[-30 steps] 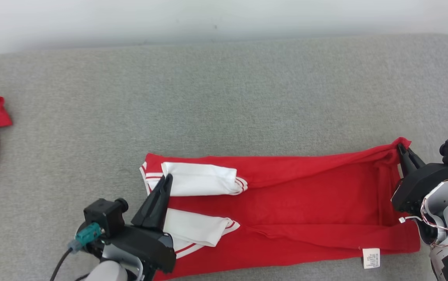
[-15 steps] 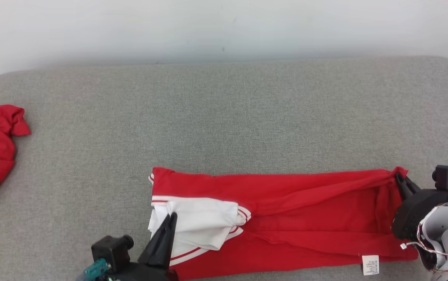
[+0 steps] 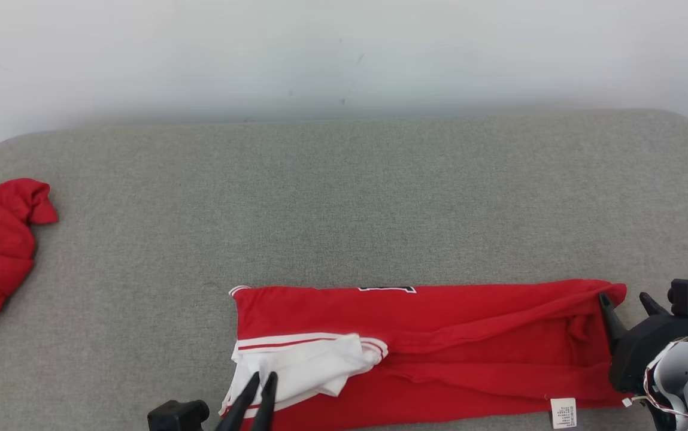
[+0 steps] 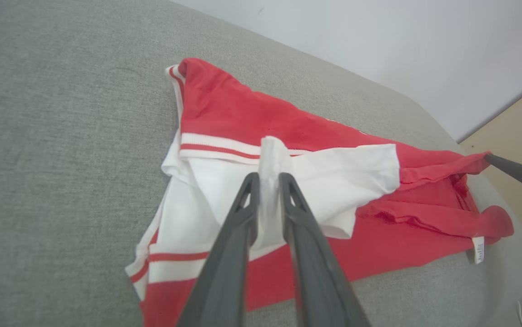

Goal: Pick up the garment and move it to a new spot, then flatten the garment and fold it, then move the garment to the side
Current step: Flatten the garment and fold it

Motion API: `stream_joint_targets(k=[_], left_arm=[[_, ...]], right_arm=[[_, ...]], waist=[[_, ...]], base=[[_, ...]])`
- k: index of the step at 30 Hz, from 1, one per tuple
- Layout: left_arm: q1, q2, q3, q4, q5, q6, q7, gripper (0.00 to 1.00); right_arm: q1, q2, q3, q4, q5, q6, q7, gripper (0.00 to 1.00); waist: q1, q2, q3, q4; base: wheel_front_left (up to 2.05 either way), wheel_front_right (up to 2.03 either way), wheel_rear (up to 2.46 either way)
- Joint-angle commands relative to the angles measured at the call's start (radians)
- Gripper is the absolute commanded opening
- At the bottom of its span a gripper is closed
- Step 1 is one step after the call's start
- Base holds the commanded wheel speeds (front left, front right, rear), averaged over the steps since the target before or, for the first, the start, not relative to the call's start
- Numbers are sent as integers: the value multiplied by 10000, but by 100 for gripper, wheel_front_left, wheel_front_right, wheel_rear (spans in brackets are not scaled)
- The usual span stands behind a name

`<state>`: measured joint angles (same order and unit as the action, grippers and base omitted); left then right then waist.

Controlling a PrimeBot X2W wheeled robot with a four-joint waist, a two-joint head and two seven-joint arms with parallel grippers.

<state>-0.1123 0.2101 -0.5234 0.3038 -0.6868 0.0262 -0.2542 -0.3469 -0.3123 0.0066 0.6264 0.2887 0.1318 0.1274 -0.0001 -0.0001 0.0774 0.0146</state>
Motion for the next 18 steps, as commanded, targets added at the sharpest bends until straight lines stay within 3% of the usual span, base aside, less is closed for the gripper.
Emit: stream_joint_targets(k=[1, 10, 18], left_arm=[[123, 13, 22, 17, 15, 24, -10, 100], [465, 93, 816, -282, 663, -21, -110, 100], [1180, -336, 2828, -1522, 1969, -183, -101, 100]], right_arm=[[99, 28, -47, -48, 22, -24, -26, 100], [770, 346, -782, -761, 256, -24, 291, 100], [1277, 867, -1579, -1400, 394, -24, 664, 100]], waist=[[1, 1, -79, -15], [1, 1, -501, -101], [1, 1, -697, -93]], base=[[0, 0, 0], [0, 0, 0], [0, 0, 0]])
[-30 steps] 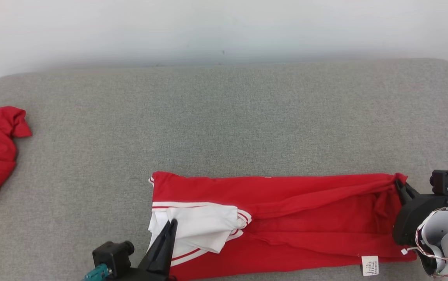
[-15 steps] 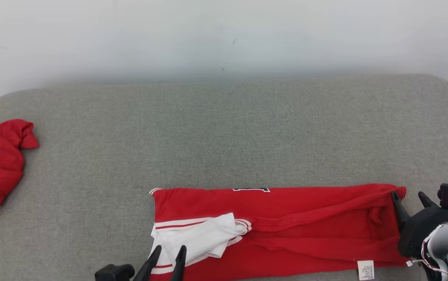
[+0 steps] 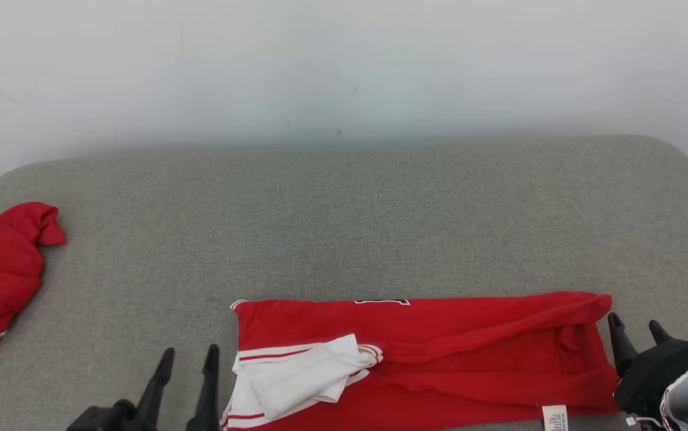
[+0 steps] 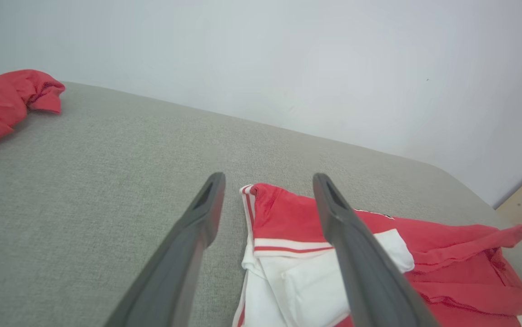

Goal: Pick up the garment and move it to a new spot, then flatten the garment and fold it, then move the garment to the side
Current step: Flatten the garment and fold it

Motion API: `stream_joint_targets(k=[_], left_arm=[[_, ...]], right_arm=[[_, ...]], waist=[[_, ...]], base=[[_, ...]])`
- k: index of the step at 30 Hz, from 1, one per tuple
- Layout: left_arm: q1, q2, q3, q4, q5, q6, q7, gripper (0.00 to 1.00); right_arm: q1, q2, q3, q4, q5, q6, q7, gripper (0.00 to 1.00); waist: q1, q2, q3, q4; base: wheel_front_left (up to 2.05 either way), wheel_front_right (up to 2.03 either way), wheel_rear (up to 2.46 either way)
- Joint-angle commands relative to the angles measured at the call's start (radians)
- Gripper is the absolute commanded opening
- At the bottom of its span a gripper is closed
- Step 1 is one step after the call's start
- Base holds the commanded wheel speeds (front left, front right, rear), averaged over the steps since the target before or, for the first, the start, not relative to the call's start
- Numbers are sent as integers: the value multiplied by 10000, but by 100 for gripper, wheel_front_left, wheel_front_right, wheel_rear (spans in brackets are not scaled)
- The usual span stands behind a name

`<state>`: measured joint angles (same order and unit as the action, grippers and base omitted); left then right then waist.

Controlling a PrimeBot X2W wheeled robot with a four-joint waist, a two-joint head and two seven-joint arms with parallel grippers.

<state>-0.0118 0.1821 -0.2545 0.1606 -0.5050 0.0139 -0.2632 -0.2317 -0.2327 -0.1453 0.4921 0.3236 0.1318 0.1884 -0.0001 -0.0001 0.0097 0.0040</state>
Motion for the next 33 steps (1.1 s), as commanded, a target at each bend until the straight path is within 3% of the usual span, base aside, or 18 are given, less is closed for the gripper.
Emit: stream_joint_targets(k=[1, 16, 33], left_arm=[[273, -138, 373, -219, 309, -120, -10, 100], [1460, -1073, 2870, -1626, 2109, -1100, -9, 100], [1315, -1317, 3011, -1575, 2331, -1339, -9, 100]], right_arm=[[170, 151, -154, -126, 62, -24, 111, 100], [310, 945, -780, -540, -74, -24, 475, 100], [-815, 876, -982, 939, -982, -24, 884, 100]], waist=[[1, 1, -33, 23], [1, 1, 57, 196], [1, 1, 807, 779]], base=[[0, 0, 0], [0, 0, 0], [0, 0, 0]])
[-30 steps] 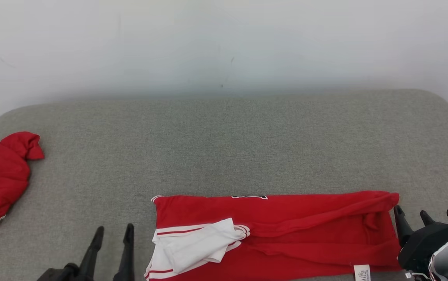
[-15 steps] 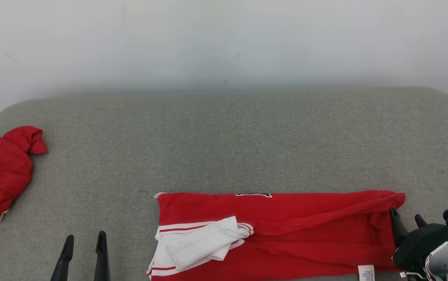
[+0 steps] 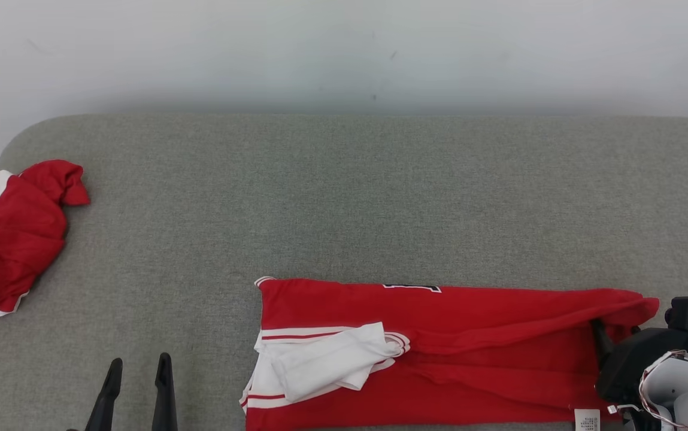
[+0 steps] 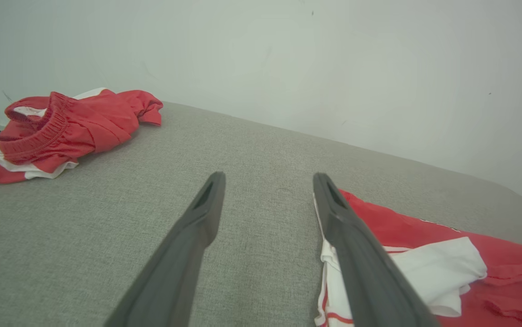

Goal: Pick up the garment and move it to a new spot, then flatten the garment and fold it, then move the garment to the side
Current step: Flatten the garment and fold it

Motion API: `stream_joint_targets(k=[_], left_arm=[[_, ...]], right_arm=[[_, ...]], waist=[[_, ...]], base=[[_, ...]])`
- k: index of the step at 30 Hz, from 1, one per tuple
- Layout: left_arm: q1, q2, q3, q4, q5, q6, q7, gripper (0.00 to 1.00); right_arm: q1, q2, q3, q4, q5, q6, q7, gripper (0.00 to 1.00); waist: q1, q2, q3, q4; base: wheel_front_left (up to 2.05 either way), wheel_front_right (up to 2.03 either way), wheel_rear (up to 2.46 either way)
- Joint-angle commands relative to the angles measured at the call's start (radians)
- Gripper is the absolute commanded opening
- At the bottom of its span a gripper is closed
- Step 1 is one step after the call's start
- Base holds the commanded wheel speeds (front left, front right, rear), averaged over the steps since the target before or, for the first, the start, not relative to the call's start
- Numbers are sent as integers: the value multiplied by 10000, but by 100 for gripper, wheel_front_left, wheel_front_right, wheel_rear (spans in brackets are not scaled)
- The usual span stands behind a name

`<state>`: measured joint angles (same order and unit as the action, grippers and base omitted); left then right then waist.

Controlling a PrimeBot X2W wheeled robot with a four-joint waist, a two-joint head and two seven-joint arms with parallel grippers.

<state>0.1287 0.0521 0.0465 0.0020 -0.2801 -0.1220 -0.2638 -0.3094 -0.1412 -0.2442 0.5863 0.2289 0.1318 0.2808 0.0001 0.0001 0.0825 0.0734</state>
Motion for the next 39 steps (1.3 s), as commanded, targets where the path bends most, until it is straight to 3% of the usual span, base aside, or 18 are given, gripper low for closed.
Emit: stream_joint_targets(k=[1, 7, 13, 18, 30, 39], left_arm=[[-108, -16, -17, 18, 35, 14, -4, 100], [-205, -19, -143, 95, -97, 93, -4, 100], [-258, -15, -289, 139, -163, 232, -4, 100], [-333, -16, -419, 146, -183, 246, -4, 100], [-76, -15, -587, 21, -123, 194, -4, 100], [238, -15, -481, -133, -205, 191, -4, 100]], right_arm=[[-67, -48, 31, -7, -113, -24, -48, 100], [85, -89, -181, -542, -420, -24, 191, 100], [144, 255, -1246, -1992, -1086, -24, 788, 100], [-174, 451, -1697, -2513, -1416, -24, 1323, 100], [-1051, 599, -2098, -999, -2264, -24, 2168, 100], [-326, 688, -1941, -963, -2111, -24, 2186, 100]], waist=[[-1, -1, 92, 106], [-1, -1, 112, 151], [-1, -1, 90, 1], [-1, -1, 113, -66], [-1, -1, 154, 22], [-1, -1, 108, -113]], base=[[0, 0, 0], [0, 0, 0], [0, 0, 0], [0, 0, 0], [0, 0, 0], [0, 0, 0]])
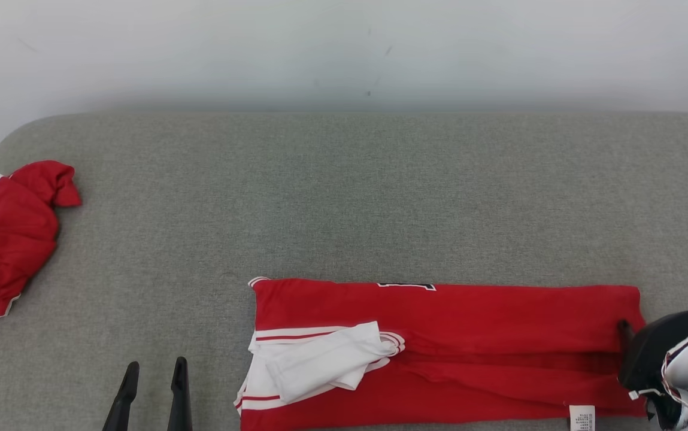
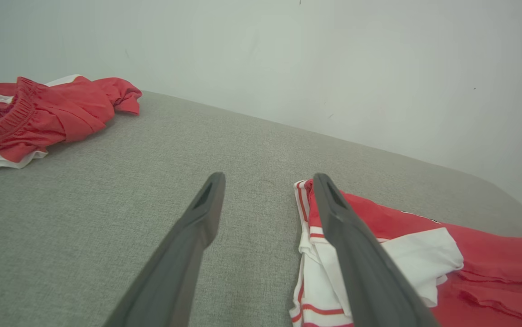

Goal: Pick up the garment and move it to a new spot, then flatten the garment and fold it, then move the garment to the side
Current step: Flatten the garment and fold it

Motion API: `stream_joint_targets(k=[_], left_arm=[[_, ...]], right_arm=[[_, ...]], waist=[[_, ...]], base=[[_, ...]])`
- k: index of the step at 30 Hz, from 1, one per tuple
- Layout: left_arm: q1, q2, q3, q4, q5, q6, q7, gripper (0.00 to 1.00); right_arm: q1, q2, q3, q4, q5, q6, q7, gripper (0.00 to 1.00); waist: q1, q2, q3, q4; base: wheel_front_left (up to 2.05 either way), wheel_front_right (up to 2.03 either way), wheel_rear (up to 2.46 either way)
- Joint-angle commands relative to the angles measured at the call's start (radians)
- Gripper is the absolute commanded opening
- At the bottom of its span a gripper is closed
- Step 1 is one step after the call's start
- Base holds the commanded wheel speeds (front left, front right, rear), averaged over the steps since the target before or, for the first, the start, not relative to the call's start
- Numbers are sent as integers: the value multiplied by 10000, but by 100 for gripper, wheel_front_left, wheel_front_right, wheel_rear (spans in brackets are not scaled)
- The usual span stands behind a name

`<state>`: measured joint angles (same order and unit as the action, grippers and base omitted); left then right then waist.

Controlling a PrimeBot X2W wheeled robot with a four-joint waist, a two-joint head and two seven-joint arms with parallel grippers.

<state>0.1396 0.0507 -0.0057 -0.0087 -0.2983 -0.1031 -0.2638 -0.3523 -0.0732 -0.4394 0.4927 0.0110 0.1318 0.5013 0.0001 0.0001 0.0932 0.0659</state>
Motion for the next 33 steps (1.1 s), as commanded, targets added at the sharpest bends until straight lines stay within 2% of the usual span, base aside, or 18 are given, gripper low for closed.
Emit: stream_joint_targets(k=[1, 11, 21, 22, 23, 24, 29, 33], left_arm=[[129, -2, 40, -25, -23, 1, -4, 100], [-283, -2, 130, 124, 110, -175, -4, 100], [-693, -2, 231, 394, 91, -250, -4, 100], [-706, -2, 240, 404, 86, -258, -4, 100], [-710, -2, 246, 414, 76, -263, -4, 100], [-714, -2, 249, 425, 60, -266, -4, 100], [-732, -4, 189, 401, 5, -265, -4, 100], [-726, -1, 185, 398, -5, -271, -4, 100]], right_arm=[[102, 8, 11, -27, 68, -24, -19, 100], [182, -176, 521, 578, 460, -24, -652, 100], [208, 9, 580, 1758, 401, -23, -187, 98], [215, 43, 619, 1831, 447, -4, -126, 50], [229, 74, 674, 1900, 499, 0, -69, 20], [249, 102, 749, 1937, 525, 0, -53, 0], [251, 71, 857, 1887, 711, -1, -429, 0], [-66, -243, 479, 1536, 611, -30, -930, 0]], waist=[[-1, -1, 1, -37], [-1, -1, 288, -72], [-1, -1, 553, 121], [-1, -1, 563, 125], [-1, -1, 571, 128], [-1, -1, 578, 128], [-1, -1, 607, 91], [-1, -1, 604, 22]], base=[[0, 0, 0], [0, 0, 0], [0, 0, 0], [0, 0, 0], [0, 0, 0], [0, 0, 0], [0, 0, 0], [0, 0, 0]])
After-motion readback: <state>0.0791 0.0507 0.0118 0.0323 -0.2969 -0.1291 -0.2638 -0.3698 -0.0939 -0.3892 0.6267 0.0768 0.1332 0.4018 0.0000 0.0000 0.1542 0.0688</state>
